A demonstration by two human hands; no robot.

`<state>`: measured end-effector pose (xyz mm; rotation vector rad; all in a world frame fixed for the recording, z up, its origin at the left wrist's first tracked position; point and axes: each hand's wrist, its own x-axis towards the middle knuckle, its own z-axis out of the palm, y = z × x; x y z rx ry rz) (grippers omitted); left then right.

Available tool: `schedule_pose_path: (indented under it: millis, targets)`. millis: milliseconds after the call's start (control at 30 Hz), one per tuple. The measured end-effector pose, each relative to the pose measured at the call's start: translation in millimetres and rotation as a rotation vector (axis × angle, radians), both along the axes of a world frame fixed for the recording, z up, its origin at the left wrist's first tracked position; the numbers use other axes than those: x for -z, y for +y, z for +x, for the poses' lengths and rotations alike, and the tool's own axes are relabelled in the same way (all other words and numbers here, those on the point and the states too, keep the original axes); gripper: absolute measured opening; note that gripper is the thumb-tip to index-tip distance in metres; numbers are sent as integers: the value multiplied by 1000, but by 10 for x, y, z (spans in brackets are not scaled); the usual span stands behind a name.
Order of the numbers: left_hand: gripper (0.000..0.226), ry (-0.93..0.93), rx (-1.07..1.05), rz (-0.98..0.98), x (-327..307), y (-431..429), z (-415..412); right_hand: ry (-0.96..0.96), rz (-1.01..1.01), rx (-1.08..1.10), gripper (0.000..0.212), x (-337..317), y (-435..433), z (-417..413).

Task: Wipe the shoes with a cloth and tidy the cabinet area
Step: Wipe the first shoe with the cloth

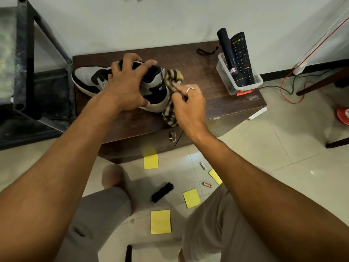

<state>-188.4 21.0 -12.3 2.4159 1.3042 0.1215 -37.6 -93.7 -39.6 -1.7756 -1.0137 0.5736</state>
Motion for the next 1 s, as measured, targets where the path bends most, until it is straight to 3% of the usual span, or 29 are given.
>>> schedule_pose_path:
  millis: [133,267,367,433,500,600,733,833,933,1000]
  targets:
    - [106,-18,13,-16,-3,6,-2,168,59,-98,26,17,28,-147]
    - [108,-8,14,-33,-29,-6,22,-13,-142,-149,34,154,21,-63]
    - [93,-55,-1,-90,-79,-12,5,-11,-210,-162,19,99,14,76]
    - [84,-75,-60,-131,-134,-50,43,-26,-159,-74,28,43,45,155]
    - [82,-108,-157,-134,-136,-112,128,35,-60,-17,18,9,114,161]
    - [72,-156,-240,-44,-39,-196,215,106,-53,-132,25,22,133,64]
    - [35,-250,-265,12,68,-174,187,128,-183,-276,25,25,96,62]
    - [35,-295,-210,37,105,-153,125,95,-282,-310,40,-3,107,210]
    - [38,-348,-195,38,118,-163,114,149,-165,-249,24,-46,134,123]
    - [38,-374,-200,46,120,-174,111,226,-79,-239,30,-53,139,1]
